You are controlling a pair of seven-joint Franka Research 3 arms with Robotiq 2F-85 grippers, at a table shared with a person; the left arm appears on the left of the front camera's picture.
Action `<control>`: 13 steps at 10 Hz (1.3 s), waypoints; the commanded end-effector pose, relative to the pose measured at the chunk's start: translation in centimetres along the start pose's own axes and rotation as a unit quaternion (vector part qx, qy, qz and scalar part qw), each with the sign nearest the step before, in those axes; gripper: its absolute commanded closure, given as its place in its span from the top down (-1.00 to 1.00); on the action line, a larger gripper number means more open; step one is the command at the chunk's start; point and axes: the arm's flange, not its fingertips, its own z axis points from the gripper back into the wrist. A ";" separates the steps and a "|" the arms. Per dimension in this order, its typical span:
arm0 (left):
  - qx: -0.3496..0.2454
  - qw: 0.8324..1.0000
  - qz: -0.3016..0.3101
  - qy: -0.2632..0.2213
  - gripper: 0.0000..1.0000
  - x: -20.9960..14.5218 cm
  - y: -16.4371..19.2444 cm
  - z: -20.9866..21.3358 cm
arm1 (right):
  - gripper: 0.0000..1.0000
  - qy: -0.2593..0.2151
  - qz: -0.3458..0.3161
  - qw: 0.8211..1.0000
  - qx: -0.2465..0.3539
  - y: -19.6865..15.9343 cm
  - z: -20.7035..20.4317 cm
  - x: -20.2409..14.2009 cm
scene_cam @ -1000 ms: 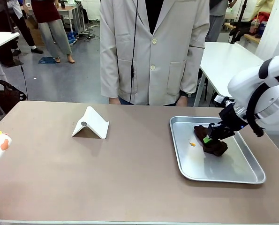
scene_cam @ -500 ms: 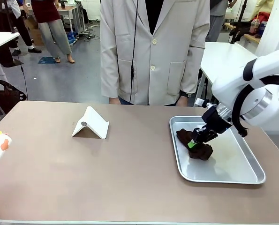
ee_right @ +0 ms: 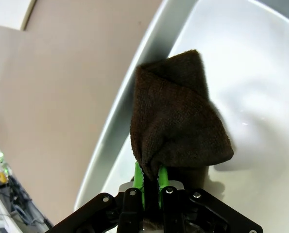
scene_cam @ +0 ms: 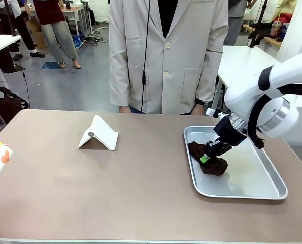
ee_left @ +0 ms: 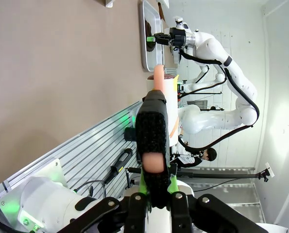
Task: Clean the surface of the table.
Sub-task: Clean the area not pointed to by the person.
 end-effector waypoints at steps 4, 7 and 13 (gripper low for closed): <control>-0.004 1.000 0.001 0.001 -0.67 -0.3 -0.4 -0.2 | -0.74 -0.029 -0.075 0.994 -0.071 -5.5 1.9 -1.6; -0.004 1.000 0.001 0.001 -0.67 -0.3 -0.4 -0.2 | -0.74 -0.039 -0.127 0.989 -0.073 -9.1 3.5 -2.4; -0.004 1.000 0.001 0.001 -0.67 -0.3 -0.4 -0.2 | -0.74 -0.063 -0.190 0.978 -0.052 -13.3 5.4 -4.0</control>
